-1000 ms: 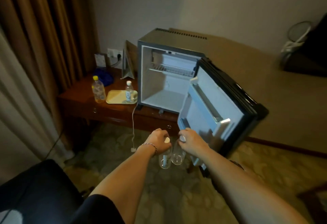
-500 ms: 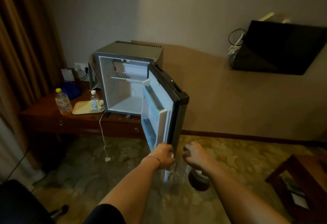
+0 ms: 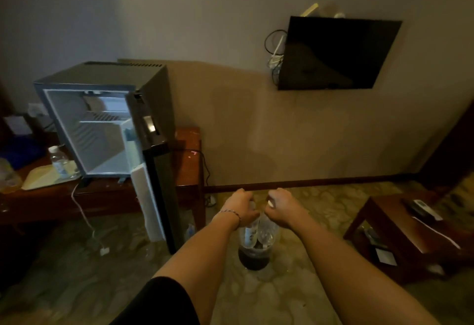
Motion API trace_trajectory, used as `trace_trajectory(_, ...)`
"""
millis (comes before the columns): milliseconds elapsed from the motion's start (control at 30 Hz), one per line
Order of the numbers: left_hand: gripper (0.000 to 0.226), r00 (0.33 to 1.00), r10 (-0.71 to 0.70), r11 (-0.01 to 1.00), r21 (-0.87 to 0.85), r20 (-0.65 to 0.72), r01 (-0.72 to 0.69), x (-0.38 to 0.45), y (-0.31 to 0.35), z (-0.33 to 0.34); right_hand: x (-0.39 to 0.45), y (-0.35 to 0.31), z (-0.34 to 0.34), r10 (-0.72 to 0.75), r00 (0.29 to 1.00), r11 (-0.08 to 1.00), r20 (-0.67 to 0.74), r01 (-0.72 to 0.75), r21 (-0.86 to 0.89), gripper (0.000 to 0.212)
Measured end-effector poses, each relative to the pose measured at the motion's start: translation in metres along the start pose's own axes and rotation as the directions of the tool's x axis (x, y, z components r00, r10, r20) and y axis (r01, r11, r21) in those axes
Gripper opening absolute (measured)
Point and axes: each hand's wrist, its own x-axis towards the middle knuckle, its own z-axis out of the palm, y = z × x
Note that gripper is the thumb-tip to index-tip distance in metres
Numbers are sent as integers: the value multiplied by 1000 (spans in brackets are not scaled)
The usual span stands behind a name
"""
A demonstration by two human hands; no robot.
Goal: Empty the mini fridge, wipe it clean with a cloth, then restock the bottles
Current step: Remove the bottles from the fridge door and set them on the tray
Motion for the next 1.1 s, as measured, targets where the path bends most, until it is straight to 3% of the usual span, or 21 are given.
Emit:
trace_trajectory(133,25,998,38,998,56,48,-41,47,16,15,24,40,-2,35,999,999,-16,-34,32,10)
trace_trajectory(300,34,992,72,989,124,99,-84,120,32,29,76,85,2,41,999,999,-4,-41,36,23)
trace_trajectory(433,27,988,98,982,148,118,-115,190,37,30,136,109,-5,61,998,998,-15,-61,22,29)
trace_trajectory(600,32,994,93,983,153,58,-100,252,34,33,201,135,-2,52,999,999,-17,-52,10,31)
trace_trajectory(733,34,998,9,993,118,65,-17,285,12,55,244,154,17,29,999,999,24,-29,19,30)
trace_trajectory(900,35,990,-111,992,63,87,106,328,-33,116,306,194,83,-31,994,999,105,27,41,22)
trace_trajectory(1100,33,973,-196,981,19,125,195,383,-107,219,359,254,215,-46,973,997,228,31,67,21)
